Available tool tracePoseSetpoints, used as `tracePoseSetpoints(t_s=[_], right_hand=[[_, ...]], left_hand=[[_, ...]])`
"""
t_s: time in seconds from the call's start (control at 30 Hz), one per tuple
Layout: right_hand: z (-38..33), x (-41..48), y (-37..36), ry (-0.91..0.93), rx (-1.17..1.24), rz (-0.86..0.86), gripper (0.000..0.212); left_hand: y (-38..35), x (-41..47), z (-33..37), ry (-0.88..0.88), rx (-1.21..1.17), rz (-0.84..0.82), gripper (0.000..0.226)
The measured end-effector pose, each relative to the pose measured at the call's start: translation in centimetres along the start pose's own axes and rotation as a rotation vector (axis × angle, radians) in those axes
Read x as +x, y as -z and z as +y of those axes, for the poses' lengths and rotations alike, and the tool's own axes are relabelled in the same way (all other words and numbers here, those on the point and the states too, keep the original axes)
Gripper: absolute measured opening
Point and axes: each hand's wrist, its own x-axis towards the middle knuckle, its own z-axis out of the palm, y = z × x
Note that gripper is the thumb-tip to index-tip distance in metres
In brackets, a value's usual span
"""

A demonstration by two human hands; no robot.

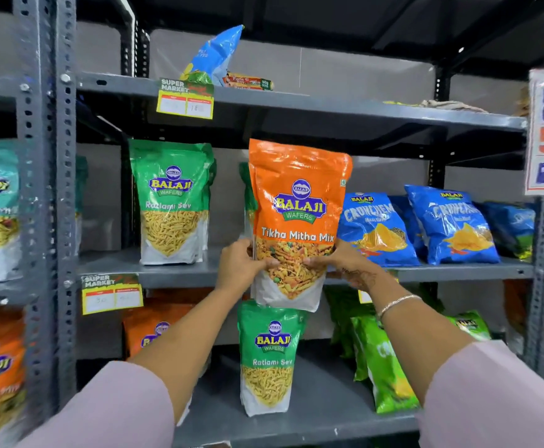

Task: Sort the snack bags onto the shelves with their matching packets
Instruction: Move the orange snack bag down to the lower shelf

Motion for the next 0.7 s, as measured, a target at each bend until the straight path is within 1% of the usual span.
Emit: tracePoseSetpoints(t_s=[0.1, 0.23, 0.37, 0.47, 0.53, 0.6, 0.7], right_hand=[[2.9, -1.1, -0.1, -0.047, -0.001, -0.011, 0.058], [7.6, -2.9, -0.3, -0.116, 0.011, -0.013, 0.045], [12.5, -4.4, -0.8, -0.195, 0.009, 0.011, 0.054], [15.3, -5.3, -0.9, -0.239, 0.002, -0.009, 0.049], [17.4, -5.6, -0.7, -0.268, -0.019, -0.015, 0.056], [19.5, -5.6, -0.3, -0.31, -0.033, -0.026, 0.064], [22.6, -5.4, 0.6, -0.38, -0.049, -0.034, 0.064]], left_hand=[[-1.7, -2.7, -2.3, 0.048, -0.06, -0.015, 0.046], [-4.0, -5.8, -5.6, 0.116, -0.03, -0.053, 0.048], [-6.6, -8.9, -8.0, 0.211, -0.048, -0.105, 0.047], [-8.8, -10.6, -10.3, 0.299, -0.065, -0.157, 0.054], [-10.4, -11.6, -11.8, 0.341, -0.057, -0.19, 0.057], [-11.9, -12.4, -12.9, 0.386, -0.046, -0.224, 0.056], [-14.4, -13.1, -14.5, 0.443, -0.019, -0.27, 0.054]])
